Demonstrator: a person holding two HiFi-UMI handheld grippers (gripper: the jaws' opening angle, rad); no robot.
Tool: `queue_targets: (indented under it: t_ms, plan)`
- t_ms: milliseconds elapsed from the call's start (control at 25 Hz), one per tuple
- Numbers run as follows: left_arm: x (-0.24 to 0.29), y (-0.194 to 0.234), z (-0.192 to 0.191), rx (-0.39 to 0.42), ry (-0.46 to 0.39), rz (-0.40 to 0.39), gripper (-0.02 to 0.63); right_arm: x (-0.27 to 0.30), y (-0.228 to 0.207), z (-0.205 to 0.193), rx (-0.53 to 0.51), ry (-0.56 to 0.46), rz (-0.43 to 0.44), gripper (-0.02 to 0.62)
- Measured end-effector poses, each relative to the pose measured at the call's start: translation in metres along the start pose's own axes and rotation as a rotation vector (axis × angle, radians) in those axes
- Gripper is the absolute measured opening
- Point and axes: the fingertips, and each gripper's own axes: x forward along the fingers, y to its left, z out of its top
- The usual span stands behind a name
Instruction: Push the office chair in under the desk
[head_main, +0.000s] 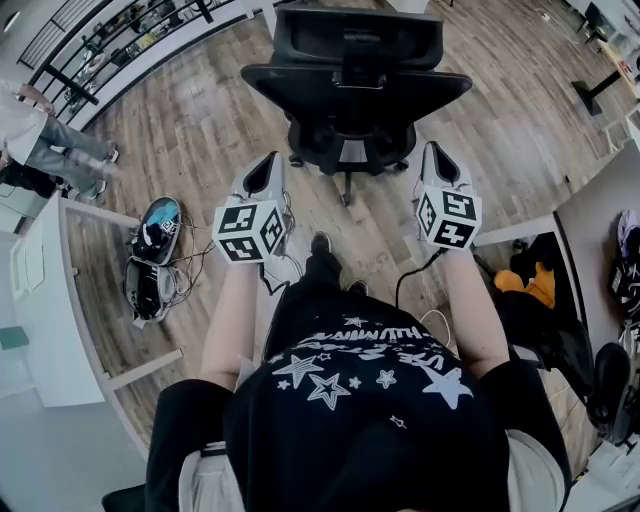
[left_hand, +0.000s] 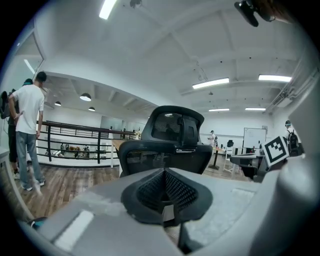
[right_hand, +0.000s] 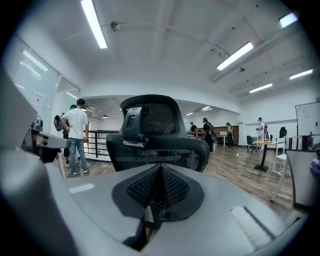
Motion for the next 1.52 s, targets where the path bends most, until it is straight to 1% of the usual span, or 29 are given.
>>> queue_targets:
  t_ms: [120, 200, 240, 280, 360, 440, 480, 520, 560, 600, 640, 680, 720, 760, 800, 880, 960, 1120, 1200, 1320, 1400, 1520]
  plan:
    - [0.009, 0.003, 0.005, 0.029, -0.004, -0.011, 0.002, 0.009, -0.003, 0.002, -0.079, 0.000, -0.041, 0.003]
    - [0.016, 0.005, 0.009, 0.039, -0.012, -0.027, 0.002, 0.016, -0.006, 0.003, -0.114, 0.015, -0.062, 0.004]
    - [0.020, 0.006, 0.012, 0.052, -0.016, -0.031, 0.002, 0.021, -0.007, 0.003, -0.131, 0.024, -0.068, 0.027]
    - [0.025, 0.007, 0.015, 0.073, -0.019, -0.034, 0.002, 0.025, -0.008, 0.004, -0.152, 0.032, -0.075, 0.071]
    - [0.036, 0.008, 0.020, 0.132, -0.020, -0.039, 0.079, 0.034, -0.011, 0.009, -0.204, 0.038, -0.097, 0.125]
    - [0.046, 0.007, 0.022, 0.205, -0.006, -0.048, 0.122, 0.043, -0.015, 0.015, -0.254, 0.030, -0.118, 0.188]
    - [0.052, 0.007, 0.022, 0.242, 0.005, -0.055, 0.146, 0.047, -0.016, 0.017, -0.273, 0.024, -0.122, 0.236]
    - [0.057, 0.007, 0.021, 0.279, 0.015, -0.064, 0.193, 0.052, -0.017, 0.019, -0.291, 0.018, -0.121, 0.268]
    - [0.063, 0.008, 0.020, 0.318, 0.027, -0.072, 0.254, 0.056, -0.018, 0.020, -0.309, 0.016, -0.117, 0.292]
    - [0.069, 0.009, 0.018, 0.361, 0.041, -0.076, 0.298, 0.062, -0.019, 0.021, -0.331, 0.021, -0.114, 0.318]
    - [0.075, 0.011, 0.017, 0.408, 0.055, -0.076, 0.318, 0.067, -0.020, 0.021, -0.356, 0.030, -0.114, 0.339]
    - [0.080, 0.014, 0.017, 0.455, 0.064, -0.067, 0.343, 0.072, -0.022, 0.021, -0.383, 0.040, -0.118, 0.359]
    - [0.085, 0.018, 0.017, 0.500, 0.066, -0.049, 0.381, 0.077, -0.025, 0.021, -0.411, 0.050, -0.127, 0.380]
    - [0.091, 0.023, 0.019, 0.542, 0.065, -0.026, 0.403, 0.082, -0.028, 0.022, -0.441, 0.060, -0.139, 0.397]
    - [0.096, 0.028, 0.021, 0.583, 0.062, -0.005, 0.410, 0.087, -0.031, 0.024, -0.472, 0.069, -0.152, 0.409]
    - [0.107, 0.037, 0.027, 0.660, 0.065, 0.021, 0.414, 0.097, -0.039, 0.027, -0.525, 0.089, -0.180, 0.414]
    - [0.119, 0.046, 0.031, 0.733, 0.089, 0.041, 0.416, 0.107, -0.047, 0.030, -0.566, 0.106, -0.202, 0.416]
    - [0.141, 0.063, 0.040, 0.864, 0.124, 0.092, 0.416, 0.125, -0.058, 0.040, -0.627, 0.115, -0.232, 0.415]
    - [0.151, 0.069, 0.044, 0.922, 0.135, 0.101, 0.416, 0.134, -0.063, 0.042, -0.674, 0.128, -0.255, 0.416]
    - [0.168, 0.072, 0.043, 1.022, 0.165, 0.094, 0.416, 0.147, -0.067, 0.039, -0.753, 0.163, -0.274, 0.414]
    - [0.178, 0.074, 0.044, 1.067, 0.168, 0.091, 0.416, 0.153, -0.069, 0.038, -0.798, 0.176, -0.284, 0.409]
    - [0.192, 0.078, 0.049, 1.100, 0.166, 0.097, 0.416, 0.162, -0.073, 0.042, -0.852, 0.174, -0.328, 0.372]
